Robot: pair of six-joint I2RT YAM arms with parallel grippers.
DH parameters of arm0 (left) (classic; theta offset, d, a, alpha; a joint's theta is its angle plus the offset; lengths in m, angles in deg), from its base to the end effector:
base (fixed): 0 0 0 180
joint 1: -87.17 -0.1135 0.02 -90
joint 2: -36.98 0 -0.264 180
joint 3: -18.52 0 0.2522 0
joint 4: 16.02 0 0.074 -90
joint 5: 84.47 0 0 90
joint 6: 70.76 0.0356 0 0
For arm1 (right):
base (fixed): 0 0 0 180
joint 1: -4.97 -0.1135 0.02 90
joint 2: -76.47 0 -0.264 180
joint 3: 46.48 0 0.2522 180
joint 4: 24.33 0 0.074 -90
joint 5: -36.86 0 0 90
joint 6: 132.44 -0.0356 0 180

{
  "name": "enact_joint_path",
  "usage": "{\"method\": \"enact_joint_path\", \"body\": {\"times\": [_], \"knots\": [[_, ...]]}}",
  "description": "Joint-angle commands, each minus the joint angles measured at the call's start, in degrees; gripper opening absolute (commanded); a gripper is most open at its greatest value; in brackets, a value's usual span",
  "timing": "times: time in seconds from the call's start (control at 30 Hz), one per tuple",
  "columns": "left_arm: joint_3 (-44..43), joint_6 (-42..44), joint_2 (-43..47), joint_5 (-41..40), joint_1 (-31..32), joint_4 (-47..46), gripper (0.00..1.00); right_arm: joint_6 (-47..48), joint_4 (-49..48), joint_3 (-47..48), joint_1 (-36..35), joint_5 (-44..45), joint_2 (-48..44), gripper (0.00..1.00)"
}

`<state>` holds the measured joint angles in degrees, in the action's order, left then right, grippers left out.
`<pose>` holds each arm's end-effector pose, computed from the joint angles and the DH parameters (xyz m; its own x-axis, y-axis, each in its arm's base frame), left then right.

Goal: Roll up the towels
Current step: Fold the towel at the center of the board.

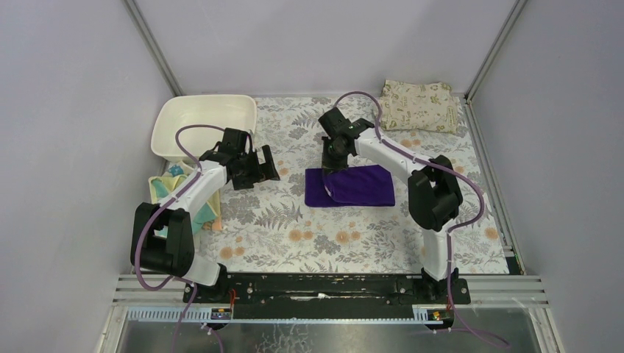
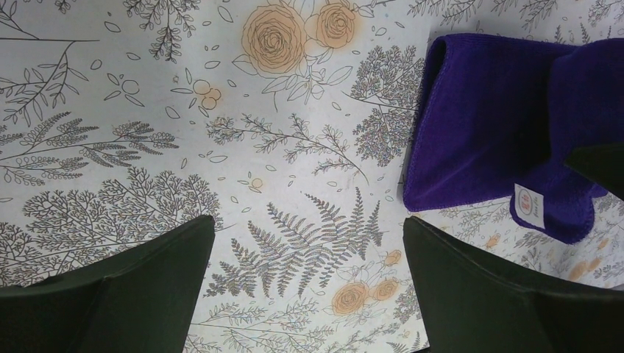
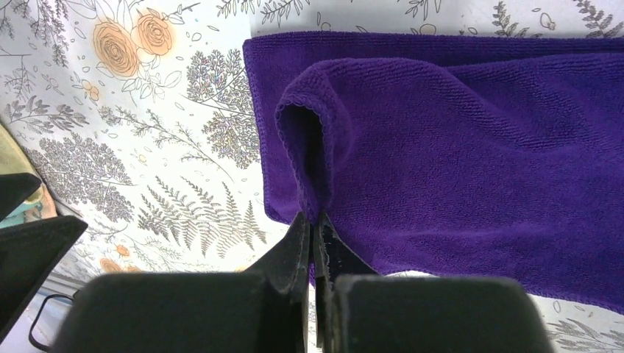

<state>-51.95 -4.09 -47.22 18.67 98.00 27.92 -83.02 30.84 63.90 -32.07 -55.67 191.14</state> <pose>0.2896 -0.0636 0.2245 -0.8818 -0.2240 -0.4150 -0.0510 0.9202 -0.3882 0.3482 0.2647 0.2402 -0.9253 0.1159 -0.3612 -0.0234 0.9329 0.3594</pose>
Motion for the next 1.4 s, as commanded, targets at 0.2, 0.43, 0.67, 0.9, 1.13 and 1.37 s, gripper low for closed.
{"method": "enact_joint_path", "body": {"times": [0.2,0.43,0.67,0.9,1.13,1.37], "knots": [[0.5,-0.2,0.9,1.5,-0.1,-3.4,1.00,-3.5,-4.2,1.3,-1.1,-3.2,2.6,0.03],[0.6,-0.4,0.9,1.9,-0.2,-3.6,1.00,-5.0,-7.6,-0.5,-1.1,-5.7,3.6,0.05],[0.8,-0.4,1.0,2.0,-0.1,-3.6,1.00,-5.6,-8.6,-1.3,-1.1,-7.4,6.2,0.10],[0.7,-0.3,1.0,2.3,-0.1,-3.6,1.00,-5.0,-10.1,-3.7,-1.1,-10.4,5.6,0.31],[0.8,-0.7,1.3,4.2,0.2,-4.4,1.00,0.7,-11.4,-8.4,-0.7,-9.0,-4.5,0.51],[-0.2,-6.2,0.6,6.9,5.8,-8.0,0.98,4.7,-20.1,-27.3,6.5,-11.2,-19.9,0.61]]}}
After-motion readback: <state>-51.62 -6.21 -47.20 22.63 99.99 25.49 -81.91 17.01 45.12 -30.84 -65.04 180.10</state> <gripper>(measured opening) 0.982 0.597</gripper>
